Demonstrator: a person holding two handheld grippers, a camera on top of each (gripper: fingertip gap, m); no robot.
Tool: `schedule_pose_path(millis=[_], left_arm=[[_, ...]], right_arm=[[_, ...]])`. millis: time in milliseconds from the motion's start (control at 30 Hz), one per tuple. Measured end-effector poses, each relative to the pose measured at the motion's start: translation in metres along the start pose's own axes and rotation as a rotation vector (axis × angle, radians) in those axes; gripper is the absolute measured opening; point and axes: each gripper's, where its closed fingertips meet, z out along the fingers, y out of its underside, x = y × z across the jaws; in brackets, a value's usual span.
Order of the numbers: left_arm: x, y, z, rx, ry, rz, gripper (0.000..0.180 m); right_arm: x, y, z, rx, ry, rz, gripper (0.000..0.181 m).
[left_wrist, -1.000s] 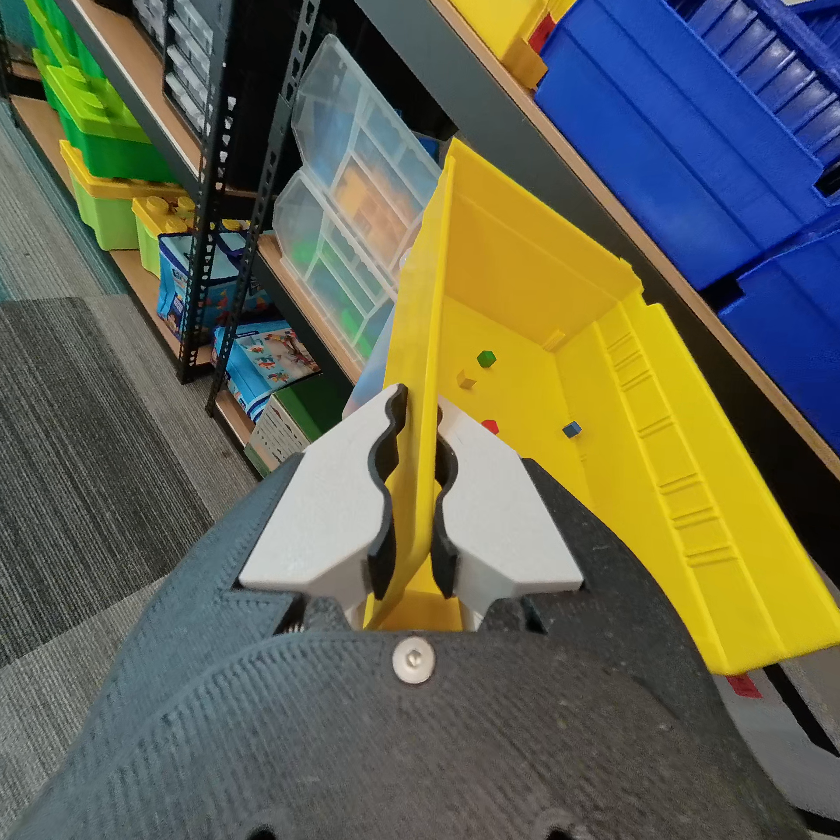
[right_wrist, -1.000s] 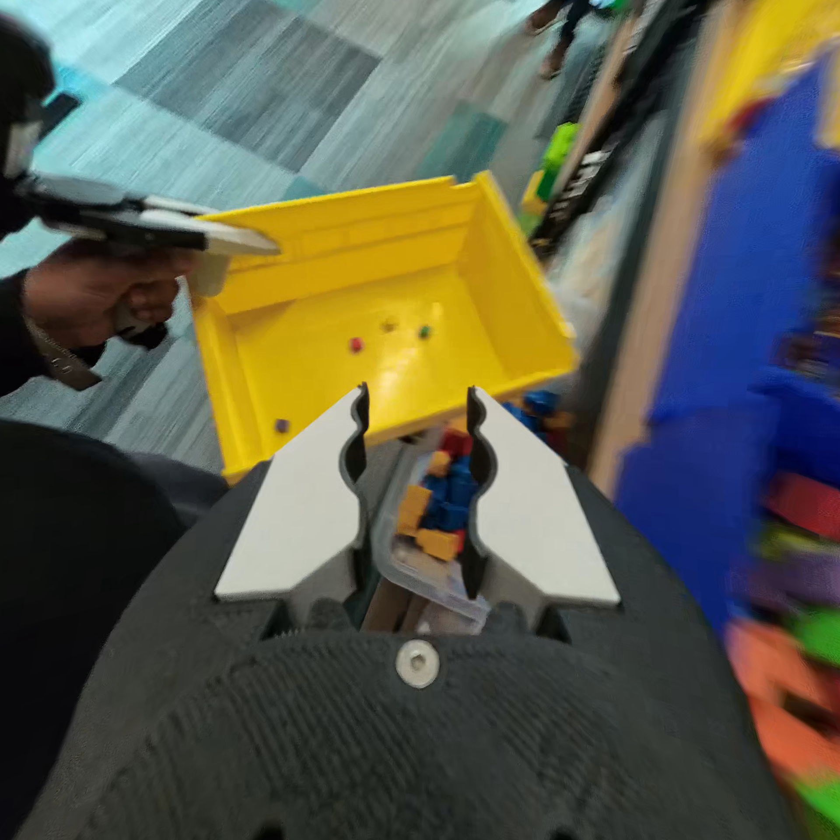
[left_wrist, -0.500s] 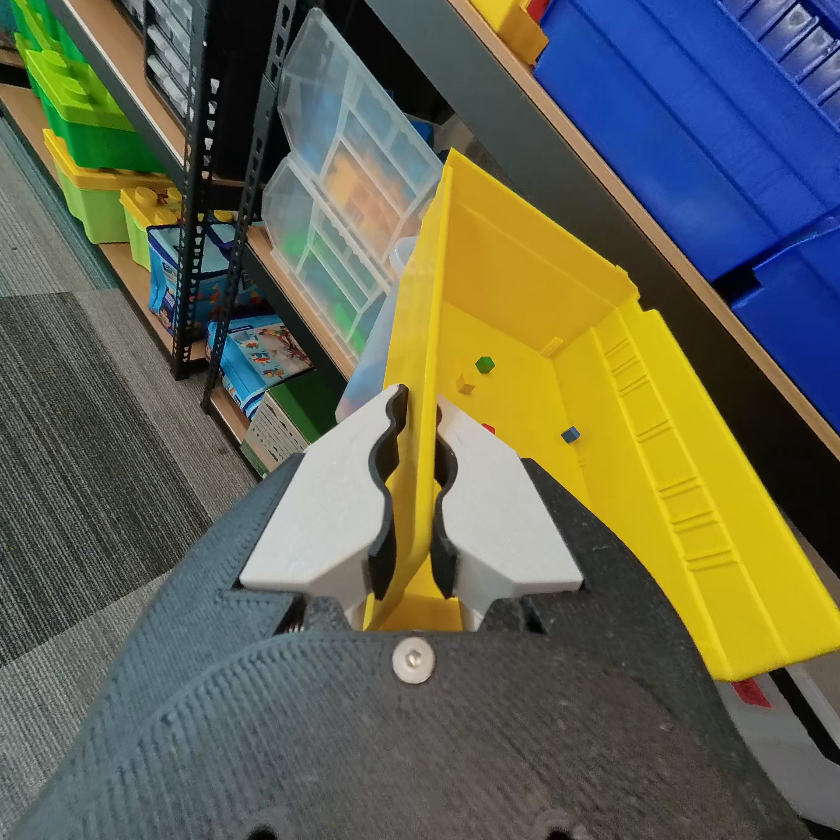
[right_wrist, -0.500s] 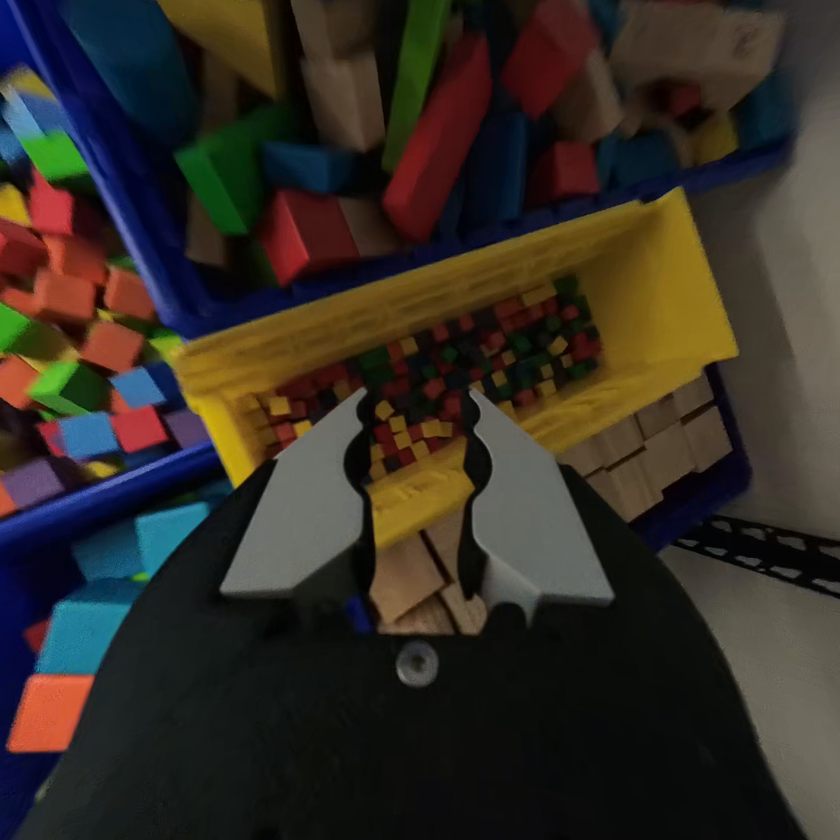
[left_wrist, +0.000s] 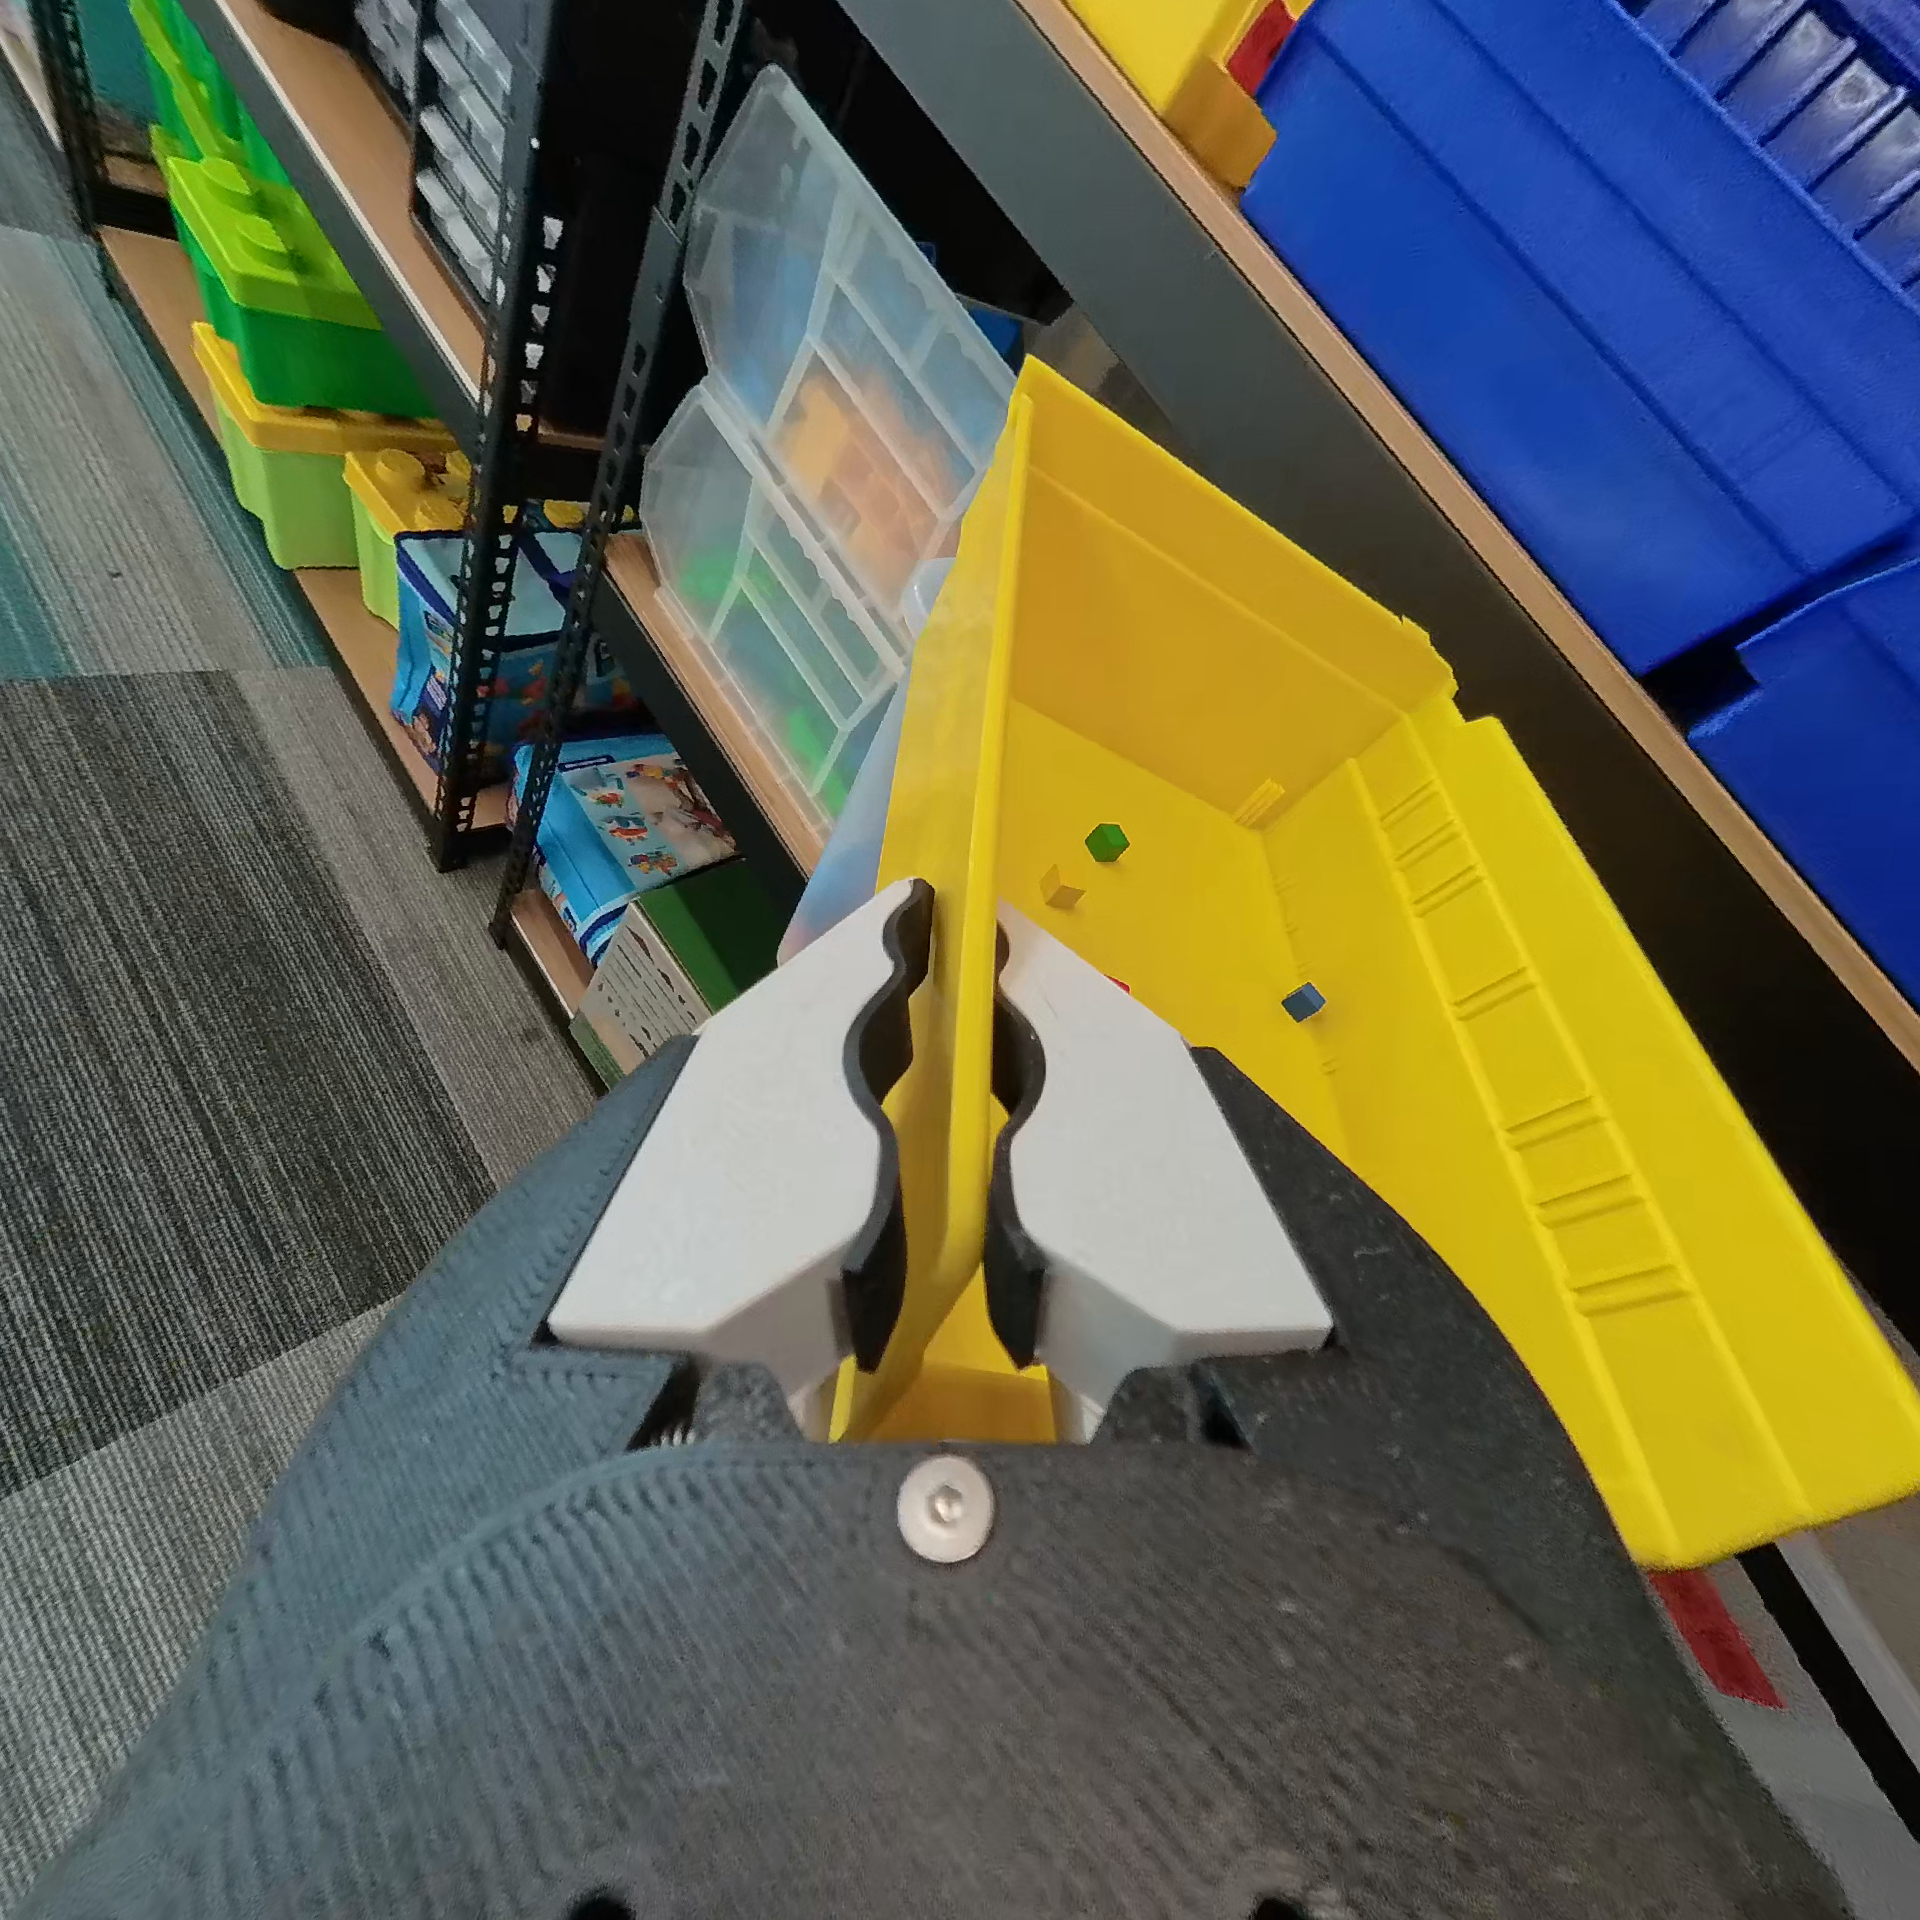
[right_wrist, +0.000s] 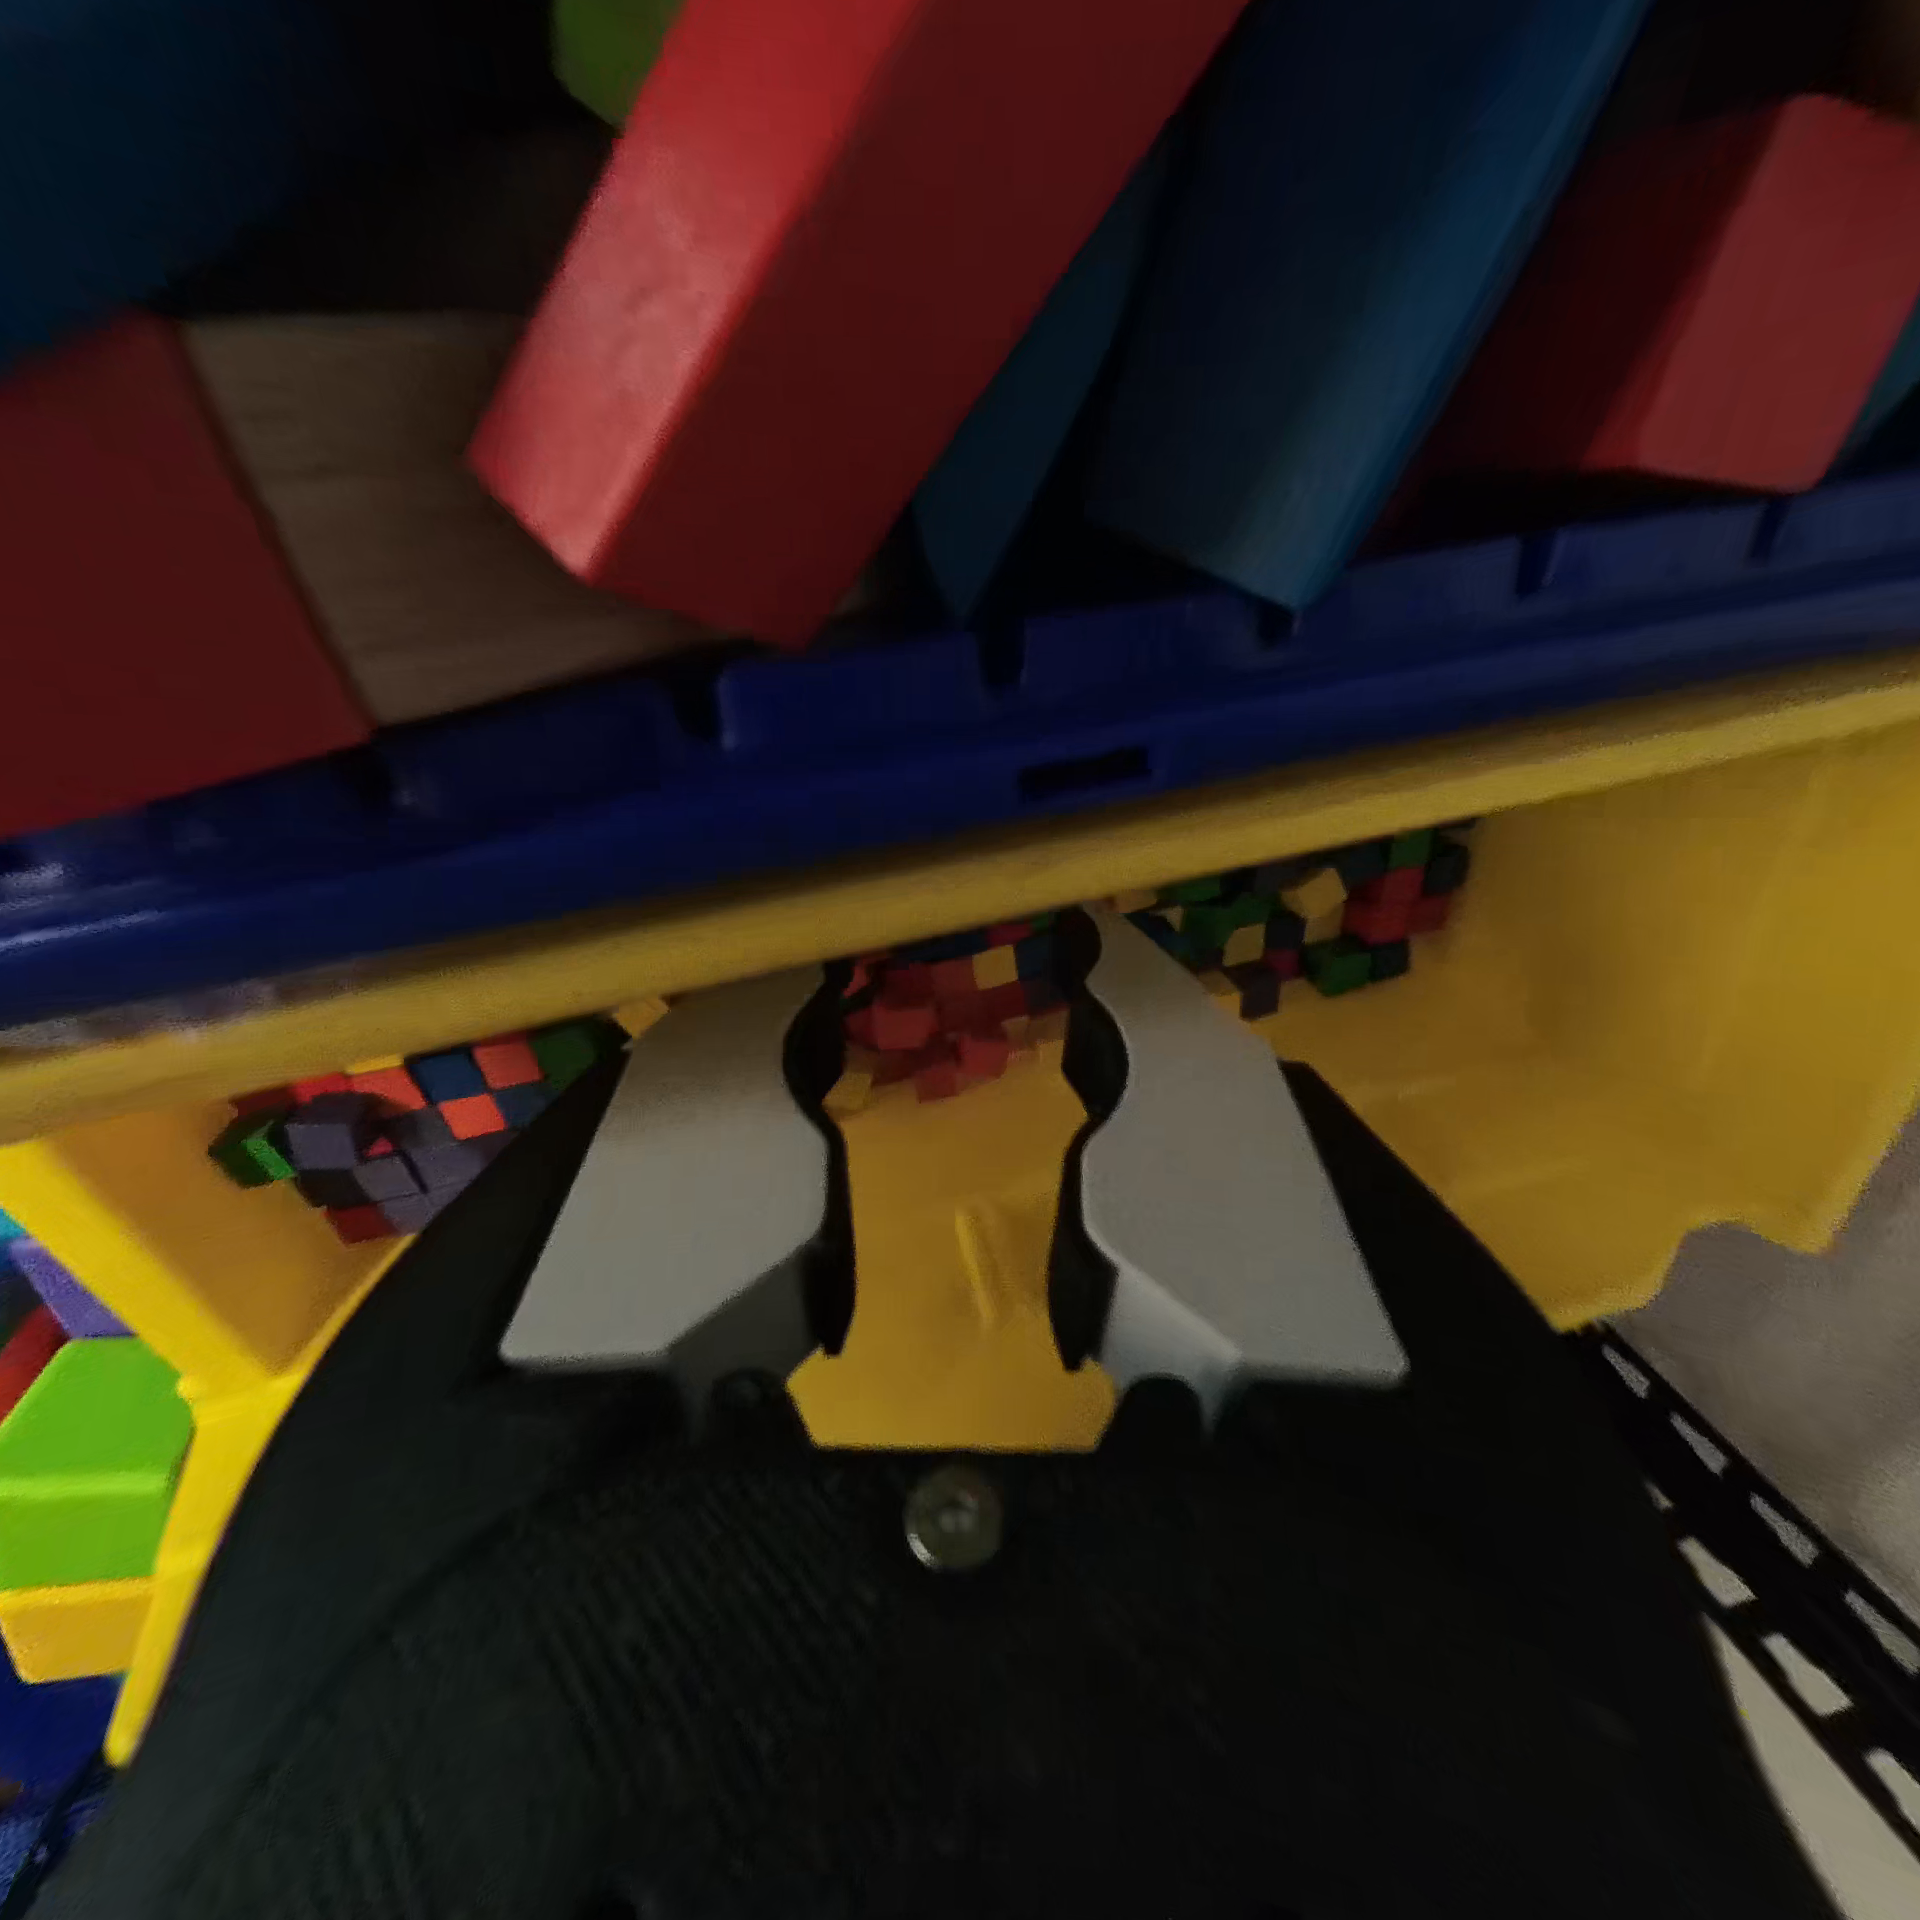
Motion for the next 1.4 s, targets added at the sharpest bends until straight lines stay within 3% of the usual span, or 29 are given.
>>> schedule_pose_path(millis=[200,267,500,633,733,867,967,1200,1400], left_arm=[[0.001,0.002,-0.003,0.011,-0.012,-0.01,0.0],[0.001,0.001,-0.004,0.011,-0.012,-0.009,0.0],[0.0,-0.001,-0.004,0.012,-0.012,-0.007,0.0],[-0.002,-0.003,-0.003,0.008,-0.002,-0.002,0.0],[-0.004,-0.004,-0.004,0.005,0.006,-0.003,0.0],[-0.008,-0.007,-0.006,-0.005,0.017,-0.004,0.0],[-0.011,-0.009,-0.008,-0.013,0.033,0.0,0.0],[-0.012,-0.019,-0.021,-0.014,0.087,0.009,0.0],[-0.01,-0.018,-0.03,-0.026,0.113,0.01,0.0]], right_arm=[[0.004,-0.001,0.016,-0.04,-0.038,-0.005,0.032],[0.004,0.0,0.017,-0.057,-0.047,-0.007,0.018],[0.004,0.004,0.009,-0.049,-0.024,-0.021,0.018],[-0.001,-0.001,-0.018,0.06,-0.004,0.007,0.018],[-0.022,-0.017,-0.061,0.232,0.002,-0.001,0.018],[-0.097,-0.058,-0.138,0.522,-0.033,-0.119,0.018],[-0.164,-0.082,-0.173,0.635,-0.054,-0.229,0.019],[-0.318,-0.125,-0.204,0.766,-0.274,-0.393,0.018],[-0.49,-0.158,-0.171,0.772,-0.501,-0.61,0.019]])
